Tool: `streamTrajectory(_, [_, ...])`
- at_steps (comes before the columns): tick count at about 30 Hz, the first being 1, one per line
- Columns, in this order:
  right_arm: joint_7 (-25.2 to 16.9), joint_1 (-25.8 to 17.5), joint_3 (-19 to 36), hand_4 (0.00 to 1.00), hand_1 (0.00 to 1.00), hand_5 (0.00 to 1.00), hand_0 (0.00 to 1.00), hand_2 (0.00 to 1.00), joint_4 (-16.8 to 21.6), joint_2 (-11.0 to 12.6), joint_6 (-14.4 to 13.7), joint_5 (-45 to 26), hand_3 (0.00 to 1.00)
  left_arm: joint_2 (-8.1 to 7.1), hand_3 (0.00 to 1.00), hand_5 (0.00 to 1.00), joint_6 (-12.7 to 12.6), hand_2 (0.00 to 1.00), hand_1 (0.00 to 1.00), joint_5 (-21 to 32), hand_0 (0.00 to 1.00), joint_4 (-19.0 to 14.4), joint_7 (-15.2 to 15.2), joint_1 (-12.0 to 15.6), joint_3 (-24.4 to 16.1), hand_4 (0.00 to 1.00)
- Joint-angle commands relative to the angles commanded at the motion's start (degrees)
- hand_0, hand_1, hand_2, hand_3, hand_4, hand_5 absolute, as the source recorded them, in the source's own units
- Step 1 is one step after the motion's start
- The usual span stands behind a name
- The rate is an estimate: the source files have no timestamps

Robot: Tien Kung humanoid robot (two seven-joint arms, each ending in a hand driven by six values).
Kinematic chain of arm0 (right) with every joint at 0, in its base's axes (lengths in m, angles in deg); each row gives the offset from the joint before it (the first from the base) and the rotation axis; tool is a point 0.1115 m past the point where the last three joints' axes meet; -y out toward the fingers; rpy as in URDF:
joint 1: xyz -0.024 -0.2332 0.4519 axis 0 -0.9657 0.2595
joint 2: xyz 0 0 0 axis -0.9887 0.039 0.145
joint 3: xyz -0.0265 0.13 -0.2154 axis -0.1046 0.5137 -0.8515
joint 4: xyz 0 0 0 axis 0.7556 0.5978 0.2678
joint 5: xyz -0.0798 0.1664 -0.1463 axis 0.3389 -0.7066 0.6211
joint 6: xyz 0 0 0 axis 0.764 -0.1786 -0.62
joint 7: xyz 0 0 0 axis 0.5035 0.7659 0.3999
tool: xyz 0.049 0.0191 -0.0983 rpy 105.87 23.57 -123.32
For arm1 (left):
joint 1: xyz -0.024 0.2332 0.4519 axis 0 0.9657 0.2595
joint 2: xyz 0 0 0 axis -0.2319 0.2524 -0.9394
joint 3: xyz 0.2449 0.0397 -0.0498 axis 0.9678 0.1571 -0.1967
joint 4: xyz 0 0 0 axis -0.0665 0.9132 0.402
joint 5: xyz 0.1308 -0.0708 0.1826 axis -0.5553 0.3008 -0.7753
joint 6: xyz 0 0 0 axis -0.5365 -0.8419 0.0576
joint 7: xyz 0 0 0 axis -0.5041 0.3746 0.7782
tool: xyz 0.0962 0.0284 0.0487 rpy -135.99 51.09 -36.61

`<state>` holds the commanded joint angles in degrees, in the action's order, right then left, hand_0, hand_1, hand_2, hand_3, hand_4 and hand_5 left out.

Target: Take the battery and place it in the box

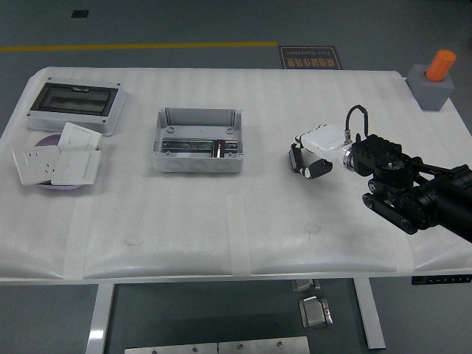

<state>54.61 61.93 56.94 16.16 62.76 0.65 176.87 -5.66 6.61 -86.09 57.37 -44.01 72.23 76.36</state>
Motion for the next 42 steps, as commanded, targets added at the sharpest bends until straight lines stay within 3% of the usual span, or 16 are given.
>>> streamTrajectory(26, [-0.2, -0.2, 0.2, 0.663, 0.752, 0.453, 0.86, 0.759, 0.1, 0.1, -1.0, -1.4, 0.779, -0.09, 0.605, 0.441, -0.5, 0.432, 0.615, 1.2, 0.594, -0.1, 0.6, 0.0, 0.9, 0.395])
streamTrajectory(27, [-0.2, -0.3, 0.2, 0.655, 0.74, 0.46, 0.849, 0.706, 0.2, 0.1, -1.1, -1.6, 0.7, -0.09, 0.605, 0.439, -0.6, 0.433, 0.617, 1.2, 0.594, -0.1, 0.7, 0.0, 0.9, 0.394])
streamTrajectory(31, [-0.1, -0.4, -0.1, 0.655, 0.74, 0.46, 0.849, 0.706, 0.6, 0.2, -1.8, -3.0, 0.7, -0.08, 0.605, 0.439, -0.6, 0.433, 0.617, 1.1, 0.594, -0.1, 0.7, 0.1, 0.8, 0.394])
streamTrajectory(32, [-0.1, -0.5, -0.4, 0.655, 0.74, 0.46, 0.849, 0.706, 0.7, 0.3, -2.2, -3.6, 0.7, -0.08, 0.605, 0.439, -0.6, 0.433, 0.617, 1.1, 0.594, -0.1, 0.7, 0.1, 0.8, 0.394])
streamTrajectory(33, [-0.1, -0.5, -0.6, 0.455, 0.682, 0.31, 0.83, 0.573, 0.9, 0.4, -2.5, -4.0, 0.632, -0.08, 0.605, 0.439, -0.6, 0.433, 0.617, 1.1, 0.594, -0.1, 0.7, 0.1, 0.8, 0.394])
streamTrajectory(38, [0.5, -0.4, -3.2, 0.455, 0.682, 0.31, 0.83, 0.573, 2.7, 1.3, -6.3, -8.1, 0.632, -0.05, 0.605, 0.439, -0.6, 0.433, 0.617, 1.2, 0.594, 0.0, 0.7, 0.2, 0.7, 0.394])
streamTrajectory(39, [0.7, -0.4, -4.0, 0.384, 0.657, 0.289, 0.817, 0.515, 3.3, 1.6, -7.3, -9.0, 0.581, -0.03, 0.605, 0.44, -0.7, 0.433, 0.616, 1.2, 0.594, 0.0, 0.7, 0.2, 0.7, 0.395])
streamTrajectory(42, [1.2, -0.1, -6.8, 0.384, 0.657, 0.289, 0.817, 0.515, 5.5, 2.6, -10.7, -12.1, 0.581, 0.05, 0.605, 0.44, -0.7, 0.433, 0.616, 1.3, 0.594, 0.0, 0.7, 0.3, 0.7, 0.395])
